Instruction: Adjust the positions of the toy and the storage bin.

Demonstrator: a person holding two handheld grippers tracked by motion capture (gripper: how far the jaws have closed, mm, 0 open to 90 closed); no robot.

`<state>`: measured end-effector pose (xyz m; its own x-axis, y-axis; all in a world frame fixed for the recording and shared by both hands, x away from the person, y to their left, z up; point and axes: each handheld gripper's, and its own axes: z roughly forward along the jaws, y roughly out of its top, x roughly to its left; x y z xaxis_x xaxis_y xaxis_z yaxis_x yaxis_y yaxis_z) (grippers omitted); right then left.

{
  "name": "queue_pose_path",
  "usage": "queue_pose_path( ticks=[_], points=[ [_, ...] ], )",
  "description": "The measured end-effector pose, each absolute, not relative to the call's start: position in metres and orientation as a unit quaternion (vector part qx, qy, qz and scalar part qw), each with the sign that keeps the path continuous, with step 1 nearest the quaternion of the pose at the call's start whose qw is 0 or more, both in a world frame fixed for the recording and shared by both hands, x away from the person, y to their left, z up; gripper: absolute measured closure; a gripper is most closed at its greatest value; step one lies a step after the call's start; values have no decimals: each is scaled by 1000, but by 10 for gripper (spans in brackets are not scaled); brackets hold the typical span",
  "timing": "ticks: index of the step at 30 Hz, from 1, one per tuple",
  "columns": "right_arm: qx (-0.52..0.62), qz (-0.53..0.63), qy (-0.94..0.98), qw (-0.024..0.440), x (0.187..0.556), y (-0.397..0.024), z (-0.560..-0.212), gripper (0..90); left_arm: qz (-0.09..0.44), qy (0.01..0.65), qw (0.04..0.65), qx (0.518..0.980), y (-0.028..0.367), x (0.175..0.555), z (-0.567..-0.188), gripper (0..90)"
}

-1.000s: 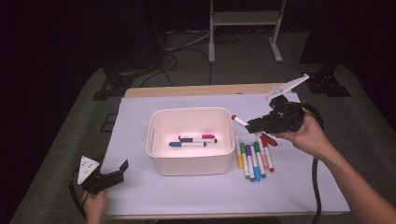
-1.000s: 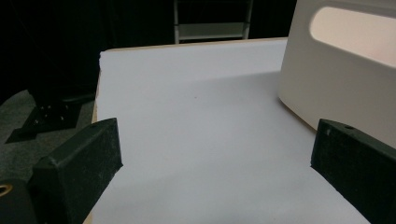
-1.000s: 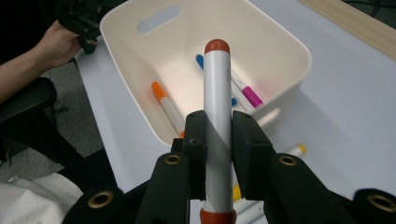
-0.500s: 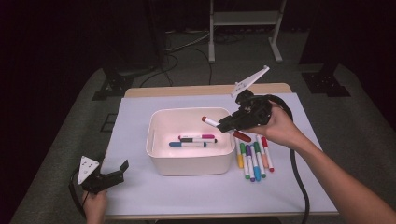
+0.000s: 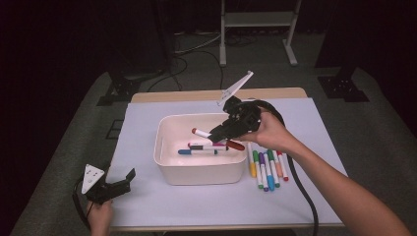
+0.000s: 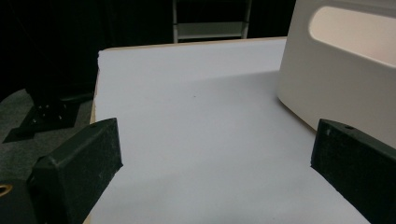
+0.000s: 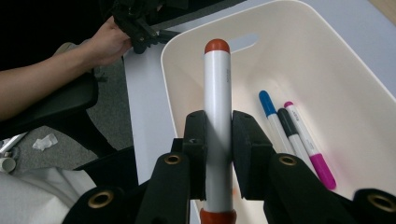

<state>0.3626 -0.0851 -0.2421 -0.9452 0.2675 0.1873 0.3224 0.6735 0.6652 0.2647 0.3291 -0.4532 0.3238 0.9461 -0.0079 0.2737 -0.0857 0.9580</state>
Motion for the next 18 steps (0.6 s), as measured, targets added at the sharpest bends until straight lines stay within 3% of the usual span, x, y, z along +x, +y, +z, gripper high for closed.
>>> queue_pose_path(
  ticks=[18],
  points=[
    [-129, -346, -927, 69, 376, -38, -273, 758, 345, 470, 491, 648, 330, 265, -453, 5]
  ],
)
